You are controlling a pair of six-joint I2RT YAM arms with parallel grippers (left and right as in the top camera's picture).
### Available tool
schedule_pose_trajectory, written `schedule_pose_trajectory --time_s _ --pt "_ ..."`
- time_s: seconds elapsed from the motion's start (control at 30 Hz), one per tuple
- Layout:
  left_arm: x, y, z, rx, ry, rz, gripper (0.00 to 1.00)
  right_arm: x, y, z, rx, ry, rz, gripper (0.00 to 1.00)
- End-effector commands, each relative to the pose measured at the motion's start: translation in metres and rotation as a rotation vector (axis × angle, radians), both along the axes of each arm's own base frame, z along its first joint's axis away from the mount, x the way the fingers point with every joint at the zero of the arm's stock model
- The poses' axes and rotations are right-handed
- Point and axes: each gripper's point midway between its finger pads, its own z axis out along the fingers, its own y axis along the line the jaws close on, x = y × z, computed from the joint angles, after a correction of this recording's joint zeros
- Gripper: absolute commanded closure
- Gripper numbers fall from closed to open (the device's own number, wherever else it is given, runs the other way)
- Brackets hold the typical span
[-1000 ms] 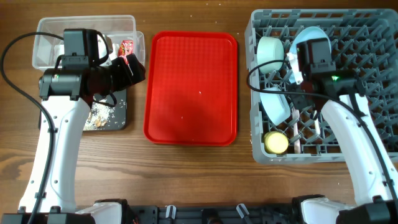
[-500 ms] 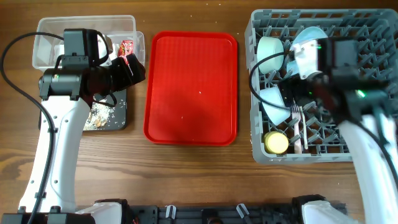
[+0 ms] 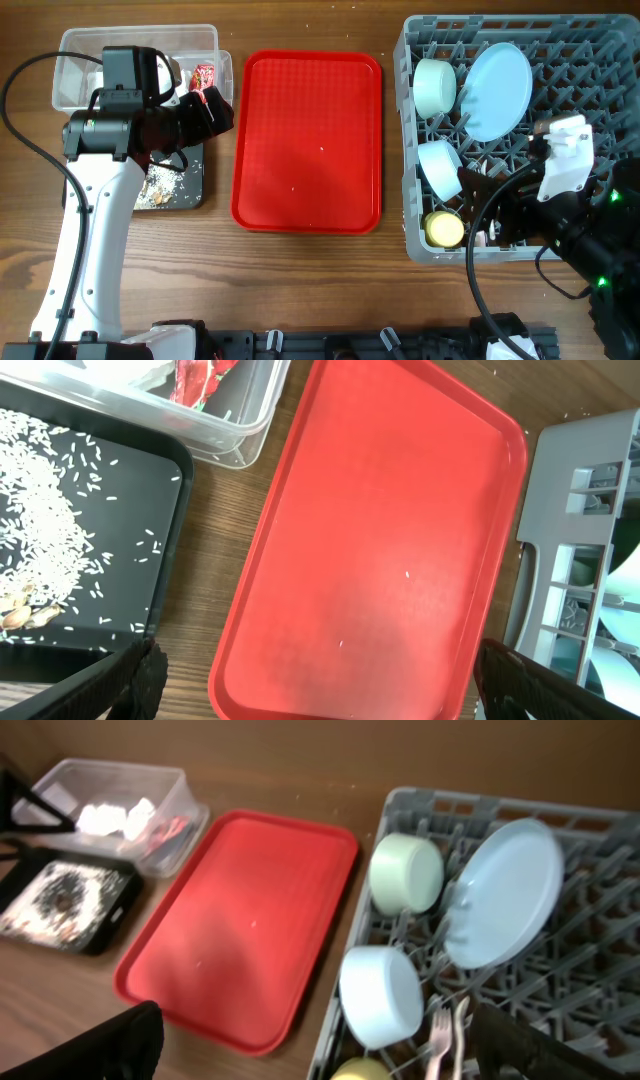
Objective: Sort waste into correct bins and load items into the dishwasher rack
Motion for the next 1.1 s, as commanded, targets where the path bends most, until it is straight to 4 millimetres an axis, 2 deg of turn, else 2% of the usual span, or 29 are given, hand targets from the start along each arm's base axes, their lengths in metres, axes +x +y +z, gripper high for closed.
schedule_pose_trajectory --time_s 0.0,0.1,0.17,0.2,0.23,0.4,0.53,0.6,1.07 --pt "0.002 0.002 0.008 0.005 -0.025 0.002 0.0 0.015 -0.01 0.0 -0.018 -0.062 -0.071 0.0" --pt "0.002 0.002 0.008 0.005 -0.025 0.002 0.0 0.025 -0.01 -0.004 0.009 -0.225 -0.076 0.0" --pt "0.002 0.002 0.008 0.005 -0.025 0.002 0.0 0.025 -0.01 -0.018 0.027 -0.338 -0.078 0.0" --pt "0.002 0.002 0.008 0.004 -0.025 0.002 0.0 0.024 -0.01 -0.031 0.036 -0.387 -0.079 0.0" --pt "0.002 0.002 0.008 0.005 -0.025 0.002 0.0 0.021 -0.01 -0.054 0.056 -0.457 -0.083 0.0" --pt "0.002 0.002 0.008 0.005 -0.025 0.002 0.0 0.015 -0.011 -0.121 0.112 -0.577 -0.093 0.0" --pt "0.002 0.002 0.008 0.005 -0.025 0.002 0.0 0.016 -0.007 -0.166 0.124 -0.578 -0.074 0.0" --pt "0.002 0.002 0.008 0.004 -0.025 0.002 0.0 0.019 -0.005 -0.18 0.125 -0.557 -0.065 0.0" --pt "0.002 0.002 0.008 0.004 -0.025 0.002 0.0 0.021 -0.005 -0.182 0.158 -0.576 -0.075 0.0"
